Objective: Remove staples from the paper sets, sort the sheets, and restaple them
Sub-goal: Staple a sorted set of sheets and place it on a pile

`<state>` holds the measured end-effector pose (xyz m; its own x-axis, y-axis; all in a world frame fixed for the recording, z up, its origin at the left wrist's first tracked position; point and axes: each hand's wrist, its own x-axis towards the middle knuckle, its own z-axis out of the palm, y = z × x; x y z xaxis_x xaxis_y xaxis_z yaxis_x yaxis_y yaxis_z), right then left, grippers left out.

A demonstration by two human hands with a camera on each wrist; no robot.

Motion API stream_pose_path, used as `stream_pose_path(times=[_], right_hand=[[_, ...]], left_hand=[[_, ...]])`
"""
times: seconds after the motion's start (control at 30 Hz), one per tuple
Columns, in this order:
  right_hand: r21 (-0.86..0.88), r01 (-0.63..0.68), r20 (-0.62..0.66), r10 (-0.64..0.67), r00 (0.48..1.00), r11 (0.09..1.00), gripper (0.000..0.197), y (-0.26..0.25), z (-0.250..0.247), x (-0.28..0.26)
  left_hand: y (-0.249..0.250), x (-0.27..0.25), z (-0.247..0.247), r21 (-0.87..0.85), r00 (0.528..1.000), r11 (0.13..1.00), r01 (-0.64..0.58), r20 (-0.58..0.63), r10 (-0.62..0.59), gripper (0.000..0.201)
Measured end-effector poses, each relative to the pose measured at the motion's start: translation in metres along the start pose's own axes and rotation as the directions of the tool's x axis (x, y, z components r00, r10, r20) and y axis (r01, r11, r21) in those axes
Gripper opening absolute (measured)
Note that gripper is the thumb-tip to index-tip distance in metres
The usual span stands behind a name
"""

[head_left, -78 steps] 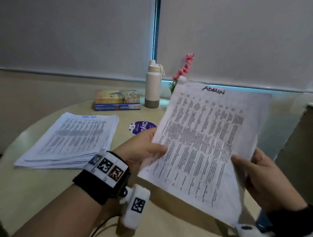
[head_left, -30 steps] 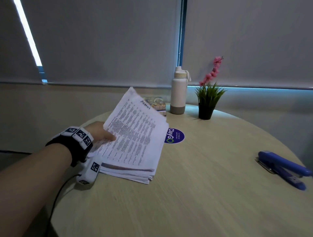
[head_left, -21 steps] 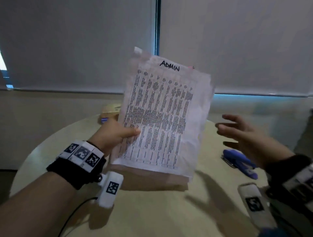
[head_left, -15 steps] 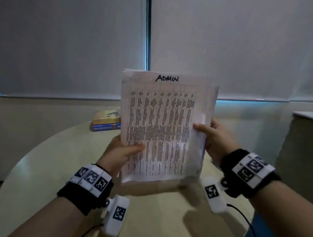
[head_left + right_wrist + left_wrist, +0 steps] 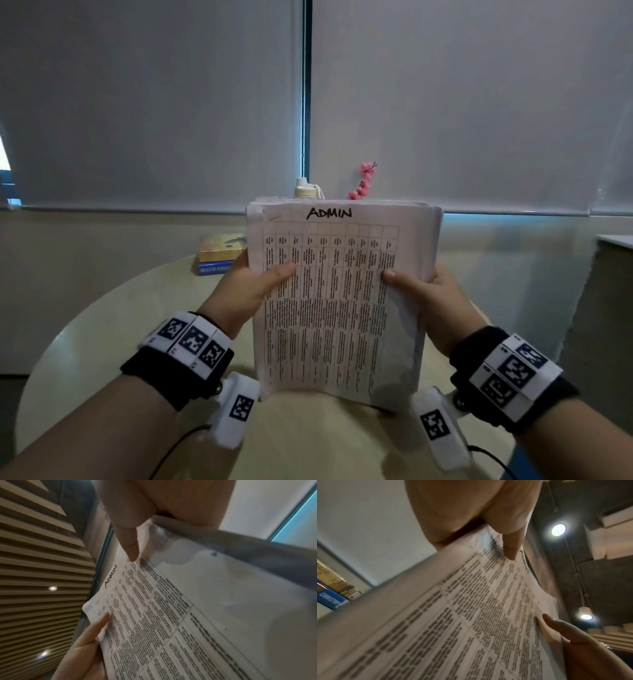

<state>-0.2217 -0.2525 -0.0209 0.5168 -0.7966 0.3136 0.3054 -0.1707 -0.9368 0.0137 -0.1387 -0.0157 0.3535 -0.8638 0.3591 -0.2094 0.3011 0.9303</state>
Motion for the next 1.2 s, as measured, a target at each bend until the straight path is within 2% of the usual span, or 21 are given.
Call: stream_pose_path(times=[0.07, 0.17, 0.23, 0.33, 0.4, 0.47, 0.53, 0.6, 0.77, 0.83, 0.9, 1.0, 1.07, 1.1, 1.2], right_hand=[[0.001, 0.011, 0.013, -0.011, 1.0, 1.0, 0.048, -0.003, 0.002, -0.001], [-0.024, 0.065, 0.001, -0.065, 0.998, 0.998, 0.075, -0.011, 0.004, -0.001], [-0.038, 0.137, -0.034, -0.139, 0.99, 0.99, 0.081, -0.023, 0.006, 0.0], [-0.053, 0.269, -0.083, -0.273, 0.958, 0.962, 0.059, -0.045, 0.008, 0.004], [-0.113, 0.33, -0.064, -0.338, 0.939, 0.937, 0.046, -0.057, 0.012, 0.006], [-0.226, 0.365, -0.039, -0.383, 0.923, 0.903, 0.031, -0.063, 0.018, 0.01], [-0.329, 0.381, -0.068, -0.424, 0.903, 0.864, 0.017, -0.062, 0.023, 0.014], [-0.361, 0.397, -0.111, -0.462, 0.88, 0.844, 0.022, -0.06, 0.025, 0.017], [-0.303, 0.403, -0.184, -0.468, 0.864, 0.864, 0.019, -0.061, 0.028, 0.015], [-0.224, 0.355, -0.18, -0.397, 0.9, 0.908, 0.022, -0.055, 0.026, 0.012], [-0.15, 0.234, -0.129, -0.253, 0.959, 0.961, 0.03, -0.043, 0.021, 0.009], [-0.233, -0.018, -0.033, 0.01, 0.999, 0.972, 0.037, -0.018, 0.006, 0.002], [-0.379, -0.143, 0.022, 0.164, 0.986, 0.914, 0.035, -0.003, -0.007, -0.001], [-0.478, -0.193, 0.063, 0.252, 0.966, 0.857, 0.037, 0.004, -0.014, -0.001], [-0.76, -0.254, 0.119, 0.513, 0.85, 0.598, 0.045, 0.018, -0.025, -0.002]], left_hand=[[0.009, -0.001, 0.004, -0.028, 0.997, 0.997, -0.066, -0.035, 0.065, 0.047], [0.023, -0.001, 0.009, -0.092, 0.988, 0.985, -0.149, -0.064, 0.144, 0.062], [0.031, 0.001, 0.009, -0.121, 0.981, 0.975, -0.188, -0.075, 0.18, 0.065], [0.046, 0.004, 0.005, -0.136, 0.971, 0.963, -0.234, -0.077, 0.226, 0.064], [0.055, 0.006, 0.004, -0.121, 0.963, 0.955, -0.27, -0.041, 0.267, 0.06], [0.059, 0.008, 0.006, -0.127, 0.956, 0.948, -0.292, -0.021, 0.292, 0.044], [0.059, 0.01, 0.01, -0.138, 0.958, 0.948, -0.288, -0.034, 0.286, 0.025], [0.058, 0.011, 0.012, -0.124, 0.957, 0.949, -0.29, -0.063, 0.284, 0.017], [0.06, 0.01, 0.013, -0.104, 0.948, 0.946, -0.308, -0.118, 0.296, 0.024], [0.052, 0.009, 0.01, -0.108, 0.968, 0.966, -0.233, -0.118, 0.221, 0.033], [0.038, 0.006, 0.004, -0.049, 0.991, 0.992, -0.119, -0.061, 0.116, 0.041], [0.016, -0.002, -0.007, 0.154, 0.991, 0.986, 0.059, 0.106, -0.075, 0.032], [0.0, -0.006, -0.013, 0.324, 0.952, 0.933, 0.158, 0.2, -0.231, 0.026], [-0.008, -0.006, -0.017, 0.395, 0.925, 0.896, 0.201, 0.224, -0.306, 0.027], [-0.028, -0.006, -0.021, 0.59, 0.851, 0.762, 0.267, 0.226, -0.474, 0.031]])
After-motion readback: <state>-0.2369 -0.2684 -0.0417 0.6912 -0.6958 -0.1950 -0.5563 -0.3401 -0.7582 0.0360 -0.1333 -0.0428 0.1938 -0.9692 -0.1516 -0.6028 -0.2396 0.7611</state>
